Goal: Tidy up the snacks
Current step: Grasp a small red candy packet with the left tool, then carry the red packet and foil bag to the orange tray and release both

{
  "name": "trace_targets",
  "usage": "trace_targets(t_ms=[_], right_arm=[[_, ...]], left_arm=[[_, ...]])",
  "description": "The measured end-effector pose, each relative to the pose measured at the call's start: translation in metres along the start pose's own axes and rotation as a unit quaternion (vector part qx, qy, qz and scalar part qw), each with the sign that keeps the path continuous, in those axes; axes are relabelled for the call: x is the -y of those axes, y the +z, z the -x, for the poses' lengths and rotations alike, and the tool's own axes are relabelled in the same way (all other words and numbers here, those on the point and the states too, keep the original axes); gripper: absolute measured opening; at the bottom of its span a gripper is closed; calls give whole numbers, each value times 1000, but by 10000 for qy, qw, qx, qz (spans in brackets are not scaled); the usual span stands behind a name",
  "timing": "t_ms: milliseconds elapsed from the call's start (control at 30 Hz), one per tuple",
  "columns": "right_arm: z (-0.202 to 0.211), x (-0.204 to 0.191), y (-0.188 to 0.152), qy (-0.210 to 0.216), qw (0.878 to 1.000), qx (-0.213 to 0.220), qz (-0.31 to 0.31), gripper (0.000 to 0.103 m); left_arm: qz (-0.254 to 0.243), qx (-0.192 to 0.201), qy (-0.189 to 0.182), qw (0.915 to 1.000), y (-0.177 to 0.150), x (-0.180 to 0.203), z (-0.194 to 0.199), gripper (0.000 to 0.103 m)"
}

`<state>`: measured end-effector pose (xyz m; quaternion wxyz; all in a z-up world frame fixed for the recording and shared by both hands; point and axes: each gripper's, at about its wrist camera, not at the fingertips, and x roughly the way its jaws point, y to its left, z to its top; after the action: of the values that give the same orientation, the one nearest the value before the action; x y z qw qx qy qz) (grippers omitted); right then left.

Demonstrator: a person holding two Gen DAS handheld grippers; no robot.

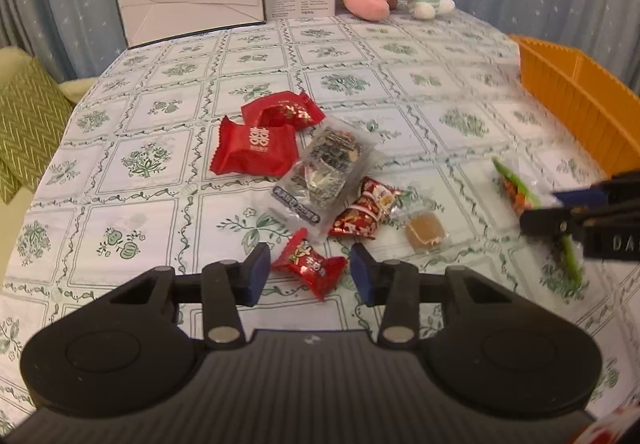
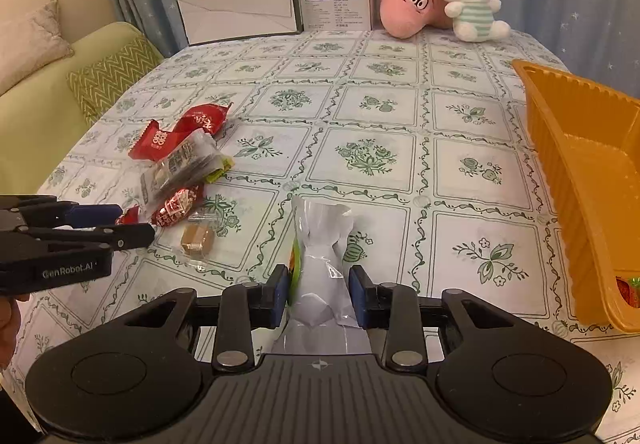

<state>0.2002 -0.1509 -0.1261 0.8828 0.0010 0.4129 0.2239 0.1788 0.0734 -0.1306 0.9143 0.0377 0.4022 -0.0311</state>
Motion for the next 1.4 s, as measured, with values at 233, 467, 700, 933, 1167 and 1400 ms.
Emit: trace_targets(t_ms=[233,467,700,933,1167,1400], right_arm=[[-1,2,0,-21,10000,-37,-87,35],[-2,1,-1,-47,10000,-35,-35,36],[-2,0,0,-69,10000,-29,-27,36],[2,-6,-4,-159,9998,11,153,32],[25,-1,-2,-184,9994,286,-50,31],[59,4,0,-224,9977,523,-360,31]], left_arm=[[-134,30,26,9999,-4,3,5,23],[-33,42,-34,10000,-9,4,16,19],[113,102,-210,9997,-6,11,29,19],[139,120,-300,9994,-3,24,36,19],[168,191,-391,9989,8,38,46,19],[33,316,-554,9980,28,61,61,19]])
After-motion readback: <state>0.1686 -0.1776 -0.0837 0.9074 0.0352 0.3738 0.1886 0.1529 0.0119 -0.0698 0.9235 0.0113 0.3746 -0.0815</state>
